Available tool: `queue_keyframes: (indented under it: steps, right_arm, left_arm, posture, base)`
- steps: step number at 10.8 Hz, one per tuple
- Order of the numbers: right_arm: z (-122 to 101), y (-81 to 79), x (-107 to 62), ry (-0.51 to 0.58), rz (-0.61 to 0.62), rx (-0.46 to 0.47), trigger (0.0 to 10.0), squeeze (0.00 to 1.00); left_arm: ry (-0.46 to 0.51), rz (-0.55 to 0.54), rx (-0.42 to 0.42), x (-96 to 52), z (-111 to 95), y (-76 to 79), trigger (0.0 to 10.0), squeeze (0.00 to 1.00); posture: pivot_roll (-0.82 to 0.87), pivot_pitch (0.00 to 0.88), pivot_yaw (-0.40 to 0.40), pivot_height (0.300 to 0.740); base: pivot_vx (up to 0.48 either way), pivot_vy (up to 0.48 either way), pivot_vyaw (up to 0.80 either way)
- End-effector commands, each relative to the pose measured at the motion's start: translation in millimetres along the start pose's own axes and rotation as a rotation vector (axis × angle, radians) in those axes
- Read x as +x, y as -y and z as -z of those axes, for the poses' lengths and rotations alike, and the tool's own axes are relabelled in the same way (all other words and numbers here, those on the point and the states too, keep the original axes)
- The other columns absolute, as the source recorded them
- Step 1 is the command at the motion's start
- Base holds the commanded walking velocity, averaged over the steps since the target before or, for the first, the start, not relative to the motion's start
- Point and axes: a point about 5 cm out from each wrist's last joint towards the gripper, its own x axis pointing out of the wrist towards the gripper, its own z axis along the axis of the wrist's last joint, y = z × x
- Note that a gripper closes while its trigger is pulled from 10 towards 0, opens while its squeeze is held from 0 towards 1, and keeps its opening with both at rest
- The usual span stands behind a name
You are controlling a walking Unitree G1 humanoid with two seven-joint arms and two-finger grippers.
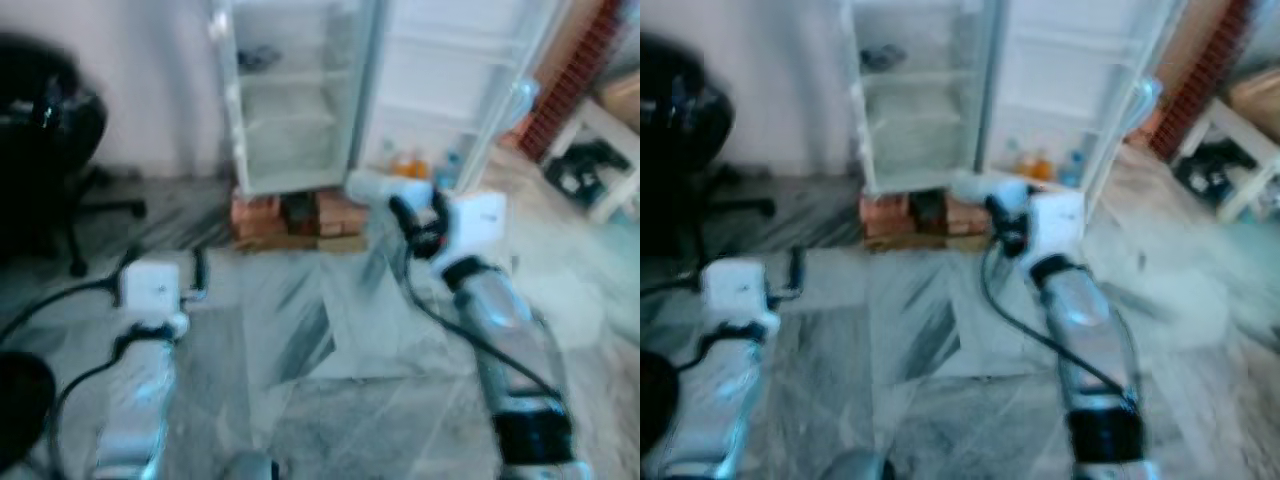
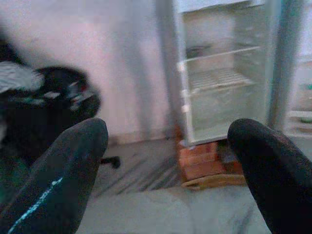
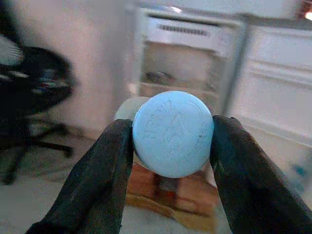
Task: Restocking fridge
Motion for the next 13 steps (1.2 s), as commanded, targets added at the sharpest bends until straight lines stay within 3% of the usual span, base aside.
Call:
queue_keyframes:
  steps: [1, 5, 8, 13]
  right_arm:
    - [-11.4, 9.0, 1.9, 0.052, 0.041, -0.043, 10.0, 0.00]
    - [-1.4, 21.5, -3.5, 0.020, 0.175, -0.066, 10.0, 0.00]
    - [-4.0, 17.9, -1.6, 0.039, 0.181, -0.075, 10.0, 0.00]
    - [-12.2, 26.9, 5.1, 0.064, 0.224, -0.128, 10.0, 0.00]
  left_arm:
    - [0.020, 0.032, -0.015, 0.9, -4.3, 8.0, 10.0, 0.00]
    - [0.029, 0.059, -0.028, 1.5, -3.9, 9.9, 10.0, 0.00]
    - [0.021, 0.081, -0.038, 0.2, -2.8, 15.3, 10.0, 0.00]
    - [0.007, 0.084, -0.048, -0.8, -1.2, 17.7, 10.0, 0.00]
  posture:
    - [0.15, 0.038, -0.082, 0.740]
    - [0.15, 0.030, -0.075, 0.740]
    - [0.15, 0.033, -0.072, 0.740]
    - [0.15, 0.040, -0.074, 0.740]
  base:
    - [0.326, 0.000, 0.00]
    - [0.414, 0.000, 0.00]
    - [0.480, 0.000, 0.00]
    - [0.480, 0.000, 0.00]
